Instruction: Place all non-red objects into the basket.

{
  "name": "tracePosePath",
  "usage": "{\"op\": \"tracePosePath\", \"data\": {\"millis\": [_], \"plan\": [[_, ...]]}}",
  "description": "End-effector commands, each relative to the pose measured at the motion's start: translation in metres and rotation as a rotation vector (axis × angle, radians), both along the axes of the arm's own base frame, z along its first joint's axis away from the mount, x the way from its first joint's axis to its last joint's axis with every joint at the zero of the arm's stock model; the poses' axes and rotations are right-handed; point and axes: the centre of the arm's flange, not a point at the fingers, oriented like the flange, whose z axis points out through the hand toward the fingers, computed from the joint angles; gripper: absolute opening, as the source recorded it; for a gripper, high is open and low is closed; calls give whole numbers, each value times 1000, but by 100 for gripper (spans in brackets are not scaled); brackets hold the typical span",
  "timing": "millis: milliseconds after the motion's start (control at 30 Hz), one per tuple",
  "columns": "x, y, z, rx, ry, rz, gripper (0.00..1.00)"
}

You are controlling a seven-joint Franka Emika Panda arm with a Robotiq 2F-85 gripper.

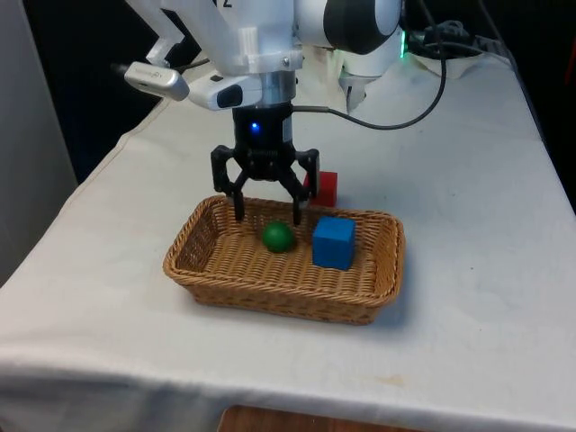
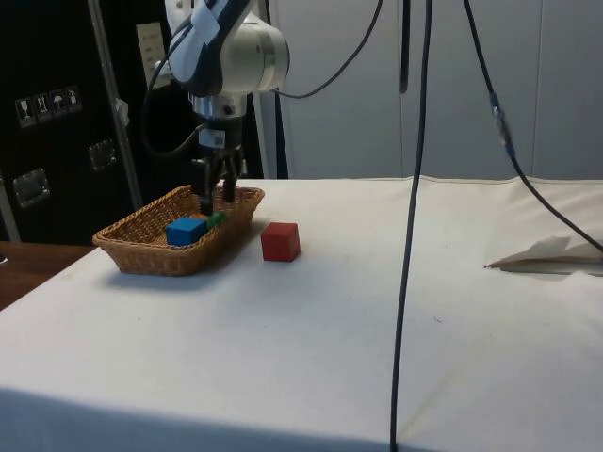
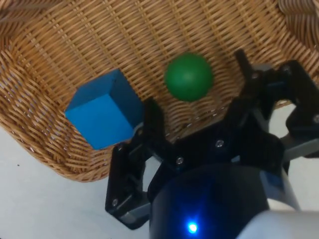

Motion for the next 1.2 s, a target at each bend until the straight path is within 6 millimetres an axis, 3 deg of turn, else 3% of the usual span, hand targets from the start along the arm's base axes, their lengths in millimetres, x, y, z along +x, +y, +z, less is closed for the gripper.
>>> {"op": "tracePosePath", "data": {"millis": [0, 67, 133, 267, 533, 567, 1033, 1167], "plan": [[1, 1, 0, 5, -6, 1, 73], [1, 1, 0, 5, -6, 1, 92], [1, 1, 0, 5, -6, 1, 100], [1, 1, 0, 5, -6, 2, 100], [-14, -3, 29, 20, -6, -12, 100], [-9, -3, 24, 22, -7, -10, 100], [-47, 3, 77, 56, -20, -19, 100], [-54, 4, 84, 61, -24, -19, 100]]}}
